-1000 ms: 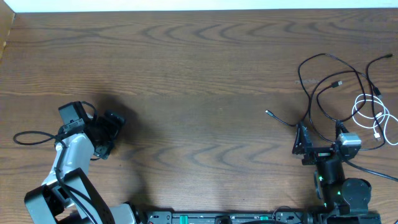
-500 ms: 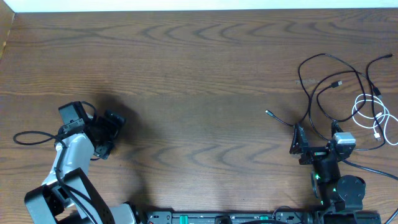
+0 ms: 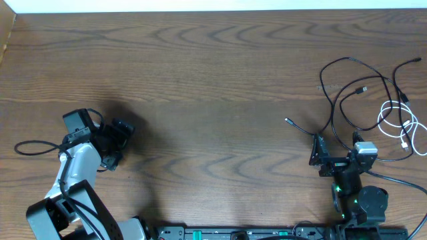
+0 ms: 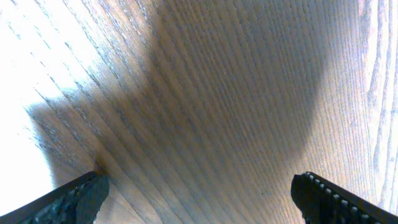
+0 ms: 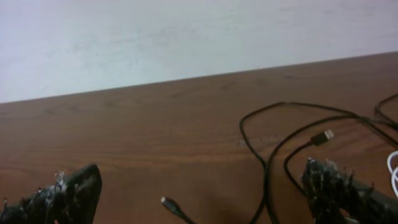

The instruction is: Untangle cables

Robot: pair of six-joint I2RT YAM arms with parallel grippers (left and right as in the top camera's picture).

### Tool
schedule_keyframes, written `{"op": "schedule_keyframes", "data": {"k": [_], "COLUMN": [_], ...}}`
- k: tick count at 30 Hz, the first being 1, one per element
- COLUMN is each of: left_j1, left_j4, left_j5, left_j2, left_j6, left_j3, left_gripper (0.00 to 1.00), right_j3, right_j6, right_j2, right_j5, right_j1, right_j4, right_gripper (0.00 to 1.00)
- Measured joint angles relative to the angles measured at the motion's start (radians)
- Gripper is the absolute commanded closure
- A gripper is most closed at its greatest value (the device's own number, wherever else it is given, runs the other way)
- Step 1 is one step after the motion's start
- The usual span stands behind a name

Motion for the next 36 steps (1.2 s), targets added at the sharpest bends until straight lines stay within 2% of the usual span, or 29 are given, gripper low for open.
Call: {"op": "schedule_keyframes", "data": {"k": [24, 36], "left_j1": [0.0, 0.0], "left_j4": [0.0, 0.0], "left_j5": [0.0, 0.0], "left_j2": [0.0, 0.0], "left_j6": [0.0, 0.0], "left_j3": [0.0, 0.0], "left_gripper": [0.01, 0.01], "right_j3": [0.0, 0.0], "right_j6": [0.0, -0.154], "right_j2": [0.0, 0.0], "right_j5": [0.0, 0.0], "right_j1": [0.004, 0.005], "right_j4": [0.001, 0.001], "right_gripper": [0.01, 0.01]}}
